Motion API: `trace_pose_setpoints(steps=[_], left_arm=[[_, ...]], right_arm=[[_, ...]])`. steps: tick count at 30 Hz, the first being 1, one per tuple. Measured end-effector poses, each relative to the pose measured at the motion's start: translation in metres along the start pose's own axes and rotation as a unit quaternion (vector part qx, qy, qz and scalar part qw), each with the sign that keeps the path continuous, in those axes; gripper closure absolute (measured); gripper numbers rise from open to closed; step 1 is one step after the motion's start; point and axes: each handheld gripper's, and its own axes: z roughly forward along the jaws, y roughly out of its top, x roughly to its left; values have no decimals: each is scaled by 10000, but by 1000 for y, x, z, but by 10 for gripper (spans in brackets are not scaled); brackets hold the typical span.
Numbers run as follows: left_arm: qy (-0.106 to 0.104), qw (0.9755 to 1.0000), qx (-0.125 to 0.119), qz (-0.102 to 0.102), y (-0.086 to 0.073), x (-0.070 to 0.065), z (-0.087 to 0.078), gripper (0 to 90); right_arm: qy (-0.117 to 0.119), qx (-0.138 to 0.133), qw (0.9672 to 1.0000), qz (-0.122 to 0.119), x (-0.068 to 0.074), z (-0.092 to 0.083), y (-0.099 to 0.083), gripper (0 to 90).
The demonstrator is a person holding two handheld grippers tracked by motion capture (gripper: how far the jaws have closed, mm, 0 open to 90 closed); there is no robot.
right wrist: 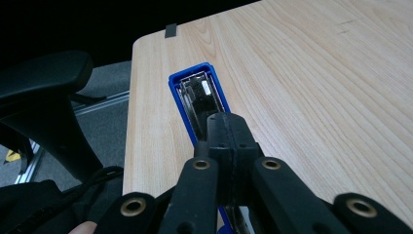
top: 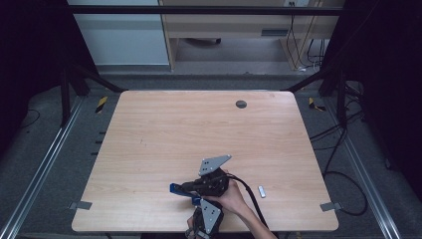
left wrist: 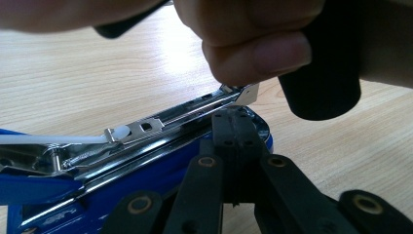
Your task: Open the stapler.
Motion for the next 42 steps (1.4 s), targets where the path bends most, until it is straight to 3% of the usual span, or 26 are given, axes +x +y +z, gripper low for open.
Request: trace_pose_setpoints(steps=[23,42], left_arm=[[8,10000,-12,-11,0,0,0,895],[12,10000,-15,-12,0,0,0,895]], right_arm=[[67,304,9994,126,-2,12,4,900],[87,619,9980,87,-2,21,8,900]])
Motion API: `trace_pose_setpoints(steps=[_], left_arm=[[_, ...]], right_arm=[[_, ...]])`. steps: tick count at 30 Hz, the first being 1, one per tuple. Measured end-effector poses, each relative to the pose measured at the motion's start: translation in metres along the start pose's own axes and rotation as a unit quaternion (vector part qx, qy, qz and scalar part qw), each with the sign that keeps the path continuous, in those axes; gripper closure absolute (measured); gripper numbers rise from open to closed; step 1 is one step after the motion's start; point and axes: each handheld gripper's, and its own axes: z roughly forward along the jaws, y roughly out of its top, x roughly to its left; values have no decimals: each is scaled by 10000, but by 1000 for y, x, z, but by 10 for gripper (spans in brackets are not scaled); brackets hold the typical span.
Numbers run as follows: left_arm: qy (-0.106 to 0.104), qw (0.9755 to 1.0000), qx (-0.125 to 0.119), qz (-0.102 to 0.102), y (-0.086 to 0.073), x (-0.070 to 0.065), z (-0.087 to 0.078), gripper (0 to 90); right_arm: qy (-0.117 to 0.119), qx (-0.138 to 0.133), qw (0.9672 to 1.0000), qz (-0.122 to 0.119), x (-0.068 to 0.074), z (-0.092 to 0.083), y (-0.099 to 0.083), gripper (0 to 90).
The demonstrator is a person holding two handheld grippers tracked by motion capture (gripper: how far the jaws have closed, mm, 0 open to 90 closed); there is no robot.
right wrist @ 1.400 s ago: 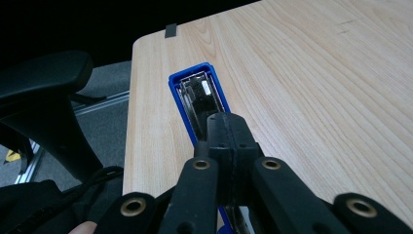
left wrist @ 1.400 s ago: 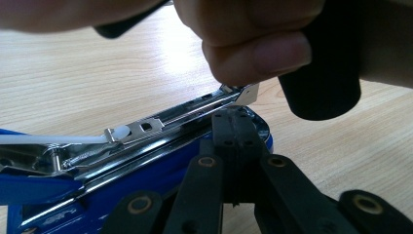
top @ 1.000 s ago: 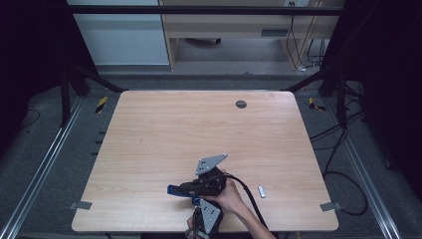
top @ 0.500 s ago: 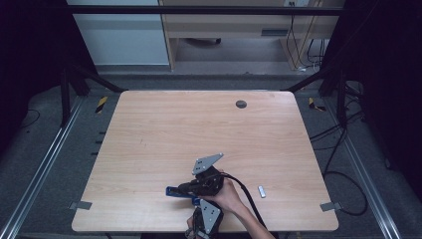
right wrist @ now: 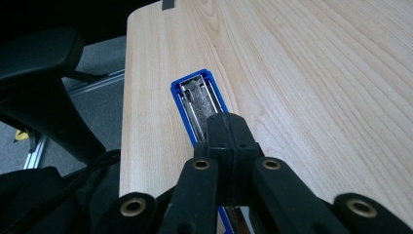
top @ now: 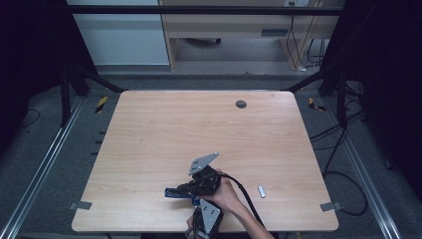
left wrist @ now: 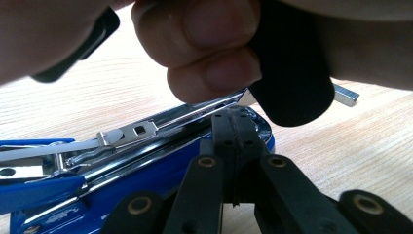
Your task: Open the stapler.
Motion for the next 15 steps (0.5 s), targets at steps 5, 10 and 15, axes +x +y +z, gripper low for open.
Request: trace_pose_setpoints(steps=[5,10,15], left_arm=[[2,10000,8,9,0,0,0,895],[13,10000,2,3,0,0,0,895],[3,10000,-1,3,0,0,0,895]], right_arm=[[2,81,10000,16,0,3,0,900],[-2,125,9999,22,0,5,0,900],[-36,197,9998,-14,1,9,0,900]])
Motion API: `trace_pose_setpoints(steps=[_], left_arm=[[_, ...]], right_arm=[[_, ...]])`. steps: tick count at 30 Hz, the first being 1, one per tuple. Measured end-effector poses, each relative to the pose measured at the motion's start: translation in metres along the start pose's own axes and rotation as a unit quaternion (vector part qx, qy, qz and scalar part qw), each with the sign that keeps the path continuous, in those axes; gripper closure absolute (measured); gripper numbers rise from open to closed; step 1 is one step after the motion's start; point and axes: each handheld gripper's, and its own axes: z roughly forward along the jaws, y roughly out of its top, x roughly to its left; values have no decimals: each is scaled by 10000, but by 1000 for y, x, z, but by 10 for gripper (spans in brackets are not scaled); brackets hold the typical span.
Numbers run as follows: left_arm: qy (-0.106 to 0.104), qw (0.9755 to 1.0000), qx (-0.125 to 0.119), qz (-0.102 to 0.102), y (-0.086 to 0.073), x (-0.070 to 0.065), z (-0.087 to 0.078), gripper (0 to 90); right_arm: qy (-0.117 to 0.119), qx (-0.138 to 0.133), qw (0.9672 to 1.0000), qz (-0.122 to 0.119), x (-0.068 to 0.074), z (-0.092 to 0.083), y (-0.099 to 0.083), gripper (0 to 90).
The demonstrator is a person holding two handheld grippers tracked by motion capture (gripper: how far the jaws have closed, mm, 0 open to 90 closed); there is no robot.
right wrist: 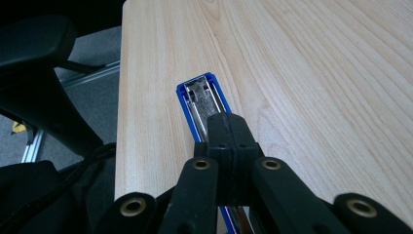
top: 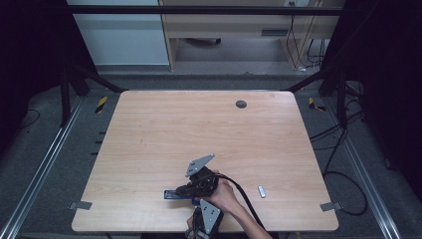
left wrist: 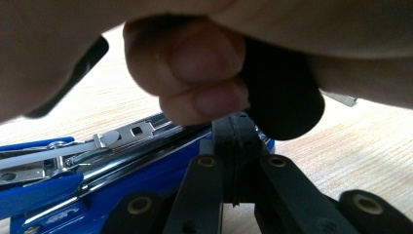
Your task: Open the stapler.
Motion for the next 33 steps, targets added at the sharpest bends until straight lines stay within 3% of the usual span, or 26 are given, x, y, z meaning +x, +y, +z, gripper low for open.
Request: trace_pose_setpoints(steps=[24,33], left_arm=[[26,10000,13,5,0,0,0,895],[27,10000,13,10,0,0,0,896]], right_arm=[[-249,425,9987,-108,4,8,2,900],[-245,414,9988,-102,4,9,2,900]])
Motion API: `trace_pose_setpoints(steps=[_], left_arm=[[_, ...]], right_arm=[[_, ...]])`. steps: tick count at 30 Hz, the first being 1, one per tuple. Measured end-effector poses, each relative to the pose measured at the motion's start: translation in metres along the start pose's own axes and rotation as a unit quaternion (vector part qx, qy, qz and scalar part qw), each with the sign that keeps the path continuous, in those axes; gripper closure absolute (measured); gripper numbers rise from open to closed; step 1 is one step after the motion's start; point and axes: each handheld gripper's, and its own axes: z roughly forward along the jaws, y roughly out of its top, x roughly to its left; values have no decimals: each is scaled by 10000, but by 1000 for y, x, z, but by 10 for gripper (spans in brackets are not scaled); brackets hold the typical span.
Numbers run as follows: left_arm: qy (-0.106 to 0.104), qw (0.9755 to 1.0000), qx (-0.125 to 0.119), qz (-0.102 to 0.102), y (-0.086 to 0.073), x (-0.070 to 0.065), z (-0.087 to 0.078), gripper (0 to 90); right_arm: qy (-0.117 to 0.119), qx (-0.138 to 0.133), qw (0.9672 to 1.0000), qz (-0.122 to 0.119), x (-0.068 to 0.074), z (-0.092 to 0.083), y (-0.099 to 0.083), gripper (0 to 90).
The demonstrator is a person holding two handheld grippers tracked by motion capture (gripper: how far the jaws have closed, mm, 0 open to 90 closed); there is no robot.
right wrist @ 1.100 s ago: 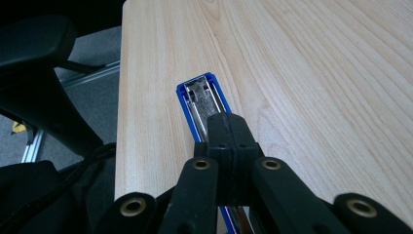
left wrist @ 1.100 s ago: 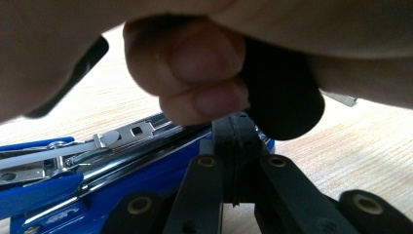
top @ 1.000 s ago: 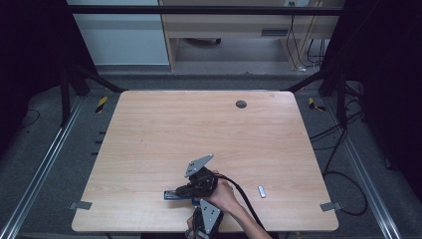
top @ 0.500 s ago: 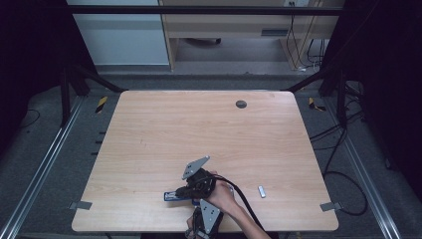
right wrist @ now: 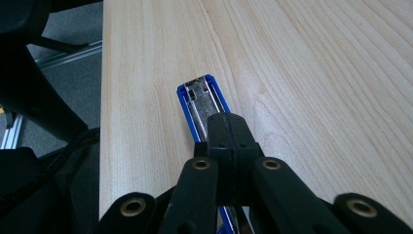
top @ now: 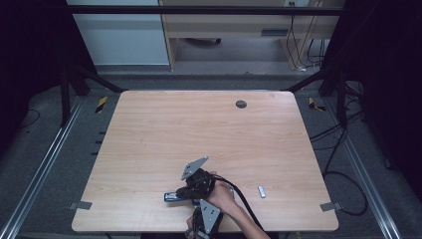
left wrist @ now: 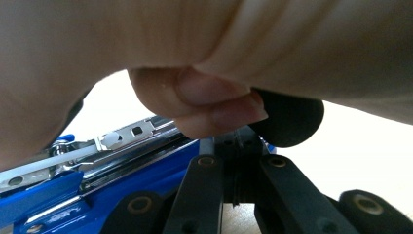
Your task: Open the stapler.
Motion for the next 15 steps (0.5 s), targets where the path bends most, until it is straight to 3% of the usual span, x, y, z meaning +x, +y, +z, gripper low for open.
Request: trace_pose_setpoints(steps=[10,15], left_arm=[[13,10000,-14,-15,0,0,0,894],[-1,10000,-25,-36,-1,1,-1,894]], right_arm=[[-4,24,10000,-14,0,-1,0,900],[37,-117,9999,-40,2,-4,1,900]])
